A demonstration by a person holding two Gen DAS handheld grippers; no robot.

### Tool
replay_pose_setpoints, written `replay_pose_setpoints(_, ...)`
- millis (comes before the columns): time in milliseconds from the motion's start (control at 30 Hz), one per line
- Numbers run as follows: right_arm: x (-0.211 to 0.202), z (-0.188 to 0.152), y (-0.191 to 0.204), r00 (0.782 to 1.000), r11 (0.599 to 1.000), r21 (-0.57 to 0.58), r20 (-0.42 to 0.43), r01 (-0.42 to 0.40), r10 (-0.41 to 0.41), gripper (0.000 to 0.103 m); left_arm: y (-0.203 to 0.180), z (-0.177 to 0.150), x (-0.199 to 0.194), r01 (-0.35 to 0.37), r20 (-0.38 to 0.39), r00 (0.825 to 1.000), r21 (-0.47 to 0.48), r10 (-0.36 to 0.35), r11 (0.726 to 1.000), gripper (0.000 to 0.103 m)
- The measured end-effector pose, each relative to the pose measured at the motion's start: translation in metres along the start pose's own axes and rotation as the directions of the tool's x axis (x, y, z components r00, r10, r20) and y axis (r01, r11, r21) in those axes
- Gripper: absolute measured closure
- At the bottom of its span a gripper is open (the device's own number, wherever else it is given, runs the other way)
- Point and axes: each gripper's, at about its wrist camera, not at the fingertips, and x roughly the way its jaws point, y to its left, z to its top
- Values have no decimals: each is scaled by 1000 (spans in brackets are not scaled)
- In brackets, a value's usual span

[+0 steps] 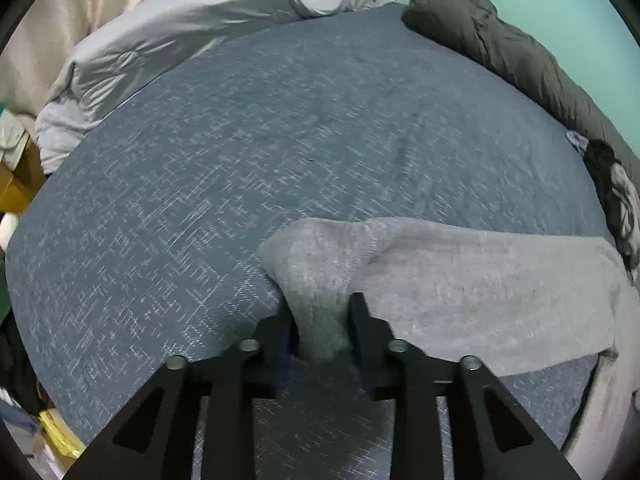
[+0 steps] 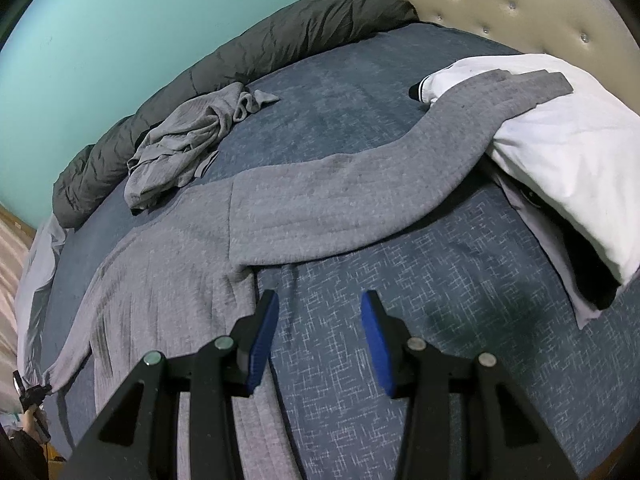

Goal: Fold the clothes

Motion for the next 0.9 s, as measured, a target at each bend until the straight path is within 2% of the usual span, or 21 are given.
replay_pose_setpoints(67, 0, -1, 2, 1000, 1000, -8, -4, -1, 1, 60, 10, -1, -7, 0, 33, 999, -60, 2, 998, 53)
replay_pose_setpoints(167, 2, -3, 3, 1000, 1000, -19, -11, 2, -2, 60, 32, -3, -12, -8, 61, 998, -150, 18, 989, 53)
replay_pose_setpoints(300, 5, -5, 4, 1000, 1000, -17, -17, 4, -4, 59, 37, -3, 6, -26, -3, 1000, -106, 26, 994, 53)
replay_pose_setpoints(467, 11, -7, 11, 1000, 1000, -23, -28, -1, 0, 59, 44, -10, 28, 30, -54, 998, -135, -38, 990, 53)
replay_pose_setpoints(533, 13, -9, 18, 999, 999, -37, -34, -4, 3, 59, 38, -10, 29, 35, -48, 998, -107, -40, 994, 53)
replay_pose_setpoints(600, 13, -9, 22, 999, 999, -52, -38, -3, 1, 59, 33, -10, 31, 39, -41, 998, -79, -42, 996, 59)
replay_pose_setpoints(633, 13, -9, 23, 999, 998, -58, -39, -2, -1, 59, 30, -11, 31, 43, -39, 998, -63, -45, 997, 68)
replay_pose_setpoints(667, 14, -9, 24, 999, 998, -62, -39, 0, -2, 59, 24, -13, 28, 45, -39, 998, -41, -47, 998, 89)
replay_pose_setpoints(767, 15, -8, 23, 999, 998, -56, -41, 2, -5, 59, 16, -12, 23, 17, -23, 1000, 10, -17, 1000, 96)
replay_pose_setpoints(900, 18, -9, 21, 999, 999, -47, -46, 3, -5, 59, 24, -1, 5, -53, 45, 998, -5, 53, 999, 96)
